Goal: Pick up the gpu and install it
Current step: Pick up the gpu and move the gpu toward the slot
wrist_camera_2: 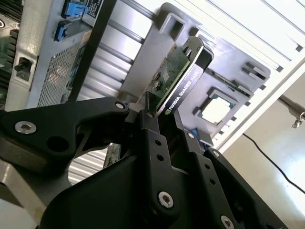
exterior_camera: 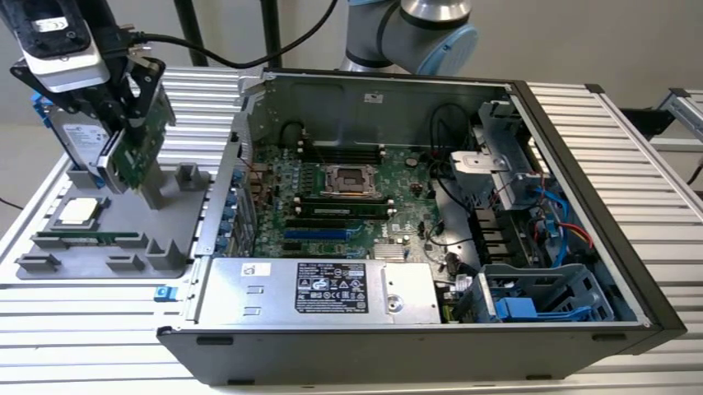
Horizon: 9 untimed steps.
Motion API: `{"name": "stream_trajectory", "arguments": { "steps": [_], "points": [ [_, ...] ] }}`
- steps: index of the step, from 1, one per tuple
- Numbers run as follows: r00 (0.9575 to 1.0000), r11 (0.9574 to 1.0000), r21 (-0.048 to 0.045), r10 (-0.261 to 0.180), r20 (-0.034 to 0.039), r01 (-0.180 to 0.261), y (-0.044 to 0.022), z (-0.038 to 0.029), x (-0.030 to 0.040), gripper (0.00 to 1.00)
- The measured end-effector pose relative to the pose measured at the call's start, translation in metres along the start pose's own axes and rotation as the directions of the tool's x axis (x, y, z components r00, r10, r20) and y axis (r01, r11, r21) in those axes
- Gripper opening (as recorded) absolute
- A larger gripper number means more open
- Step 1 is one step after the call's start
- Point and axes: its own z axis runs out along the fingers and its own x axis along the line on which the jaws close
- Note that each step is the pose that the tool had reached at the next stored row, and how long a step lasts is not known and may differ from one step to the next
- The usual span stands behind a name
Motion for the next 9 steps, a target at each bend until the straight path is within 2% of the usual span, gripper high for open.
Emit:
{"name": "stream_trajectory", "arguments": {
  "steps": [9],
  "points": [
    [1.0000, 1.0000, 0.0000, 0.000, 0.0000, 0.000, 0.0002, -0.0057, -0.0002, 0.00]
  ]
}}
